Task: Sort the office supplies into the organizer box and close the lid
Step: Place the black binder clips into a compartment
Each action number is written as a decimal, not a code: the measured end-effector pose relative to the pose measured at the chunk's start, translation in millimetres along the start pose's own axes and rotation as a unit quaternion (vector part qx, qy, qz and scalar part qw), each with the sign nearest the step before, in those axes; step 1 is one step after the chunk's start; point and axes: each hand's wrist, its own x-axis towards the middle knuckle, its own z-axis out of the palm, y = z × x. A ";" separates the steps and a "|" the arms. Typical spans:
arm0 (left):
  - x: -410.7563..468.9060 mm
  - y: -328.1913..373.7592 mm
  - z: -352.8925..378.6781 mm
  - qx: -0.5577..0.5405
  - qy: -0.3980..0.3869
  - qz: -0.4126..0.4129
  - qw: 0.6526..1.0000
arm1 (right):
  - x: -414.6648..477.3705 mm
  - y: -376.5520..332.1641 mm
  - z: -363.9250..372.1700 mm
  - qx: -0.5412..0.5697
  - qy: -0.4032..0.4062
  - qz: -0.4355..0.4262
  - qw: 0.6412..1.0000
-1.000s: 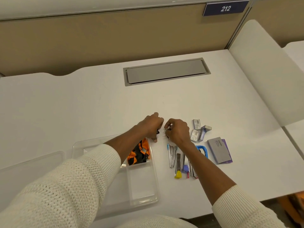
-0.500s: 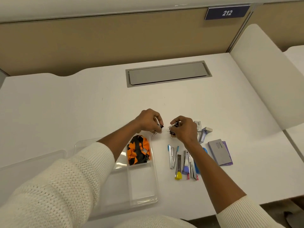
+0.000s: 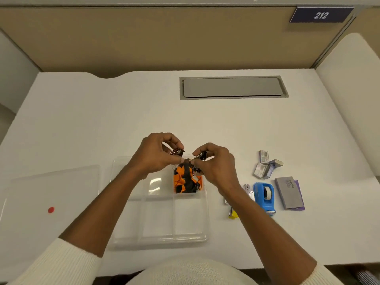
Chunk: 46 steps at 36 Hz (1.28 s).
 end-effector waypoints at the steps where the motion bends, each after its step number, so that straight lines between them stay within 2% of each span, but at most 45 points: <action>1: -4.8 -7.3 -3.8 0.019 0.017 -0.008 1.000 | -1.7 -3.8 7.9 -0.008 -0.008 -0.005 1.000; 6: -27.9 -41.9 -5.8 0.095 0.024 -0.038 0.994 | -10.5 -16.3 48.1 -0.066 -0.053 -0.028 0.996; 13: -39.5 -66.2 3.9 0.140 0.070 -0.068 0.985 | -15.7 -28.5 92.4 -0.160 -0.096 -0.040 0.982; 21: -44.6 -69.2 13.6 0.227 0.048 -0.036 0.972 | -22.0 -37.4 106.6 -0.240 -0.141 -0.088 0.956; 28: -45.7 -69.1 14.5 0.244 0.052 -0.036 0.968 | -28.8 -35.4 112.4 -0.259 -0.162 -0.117 0.945; 41: -50.5 -60.4 8.7 0.279 0.111 -0.069 0.951 | -34.6 -25.7 92.0 -0.242 -0.103 -0.122 0.957; 46: -47.2 -32.0 25.8 0.289 0.122 -0.023 0.949 | -42.6 -3.9 51.3 -0.209 -0.005 -0.080 0.975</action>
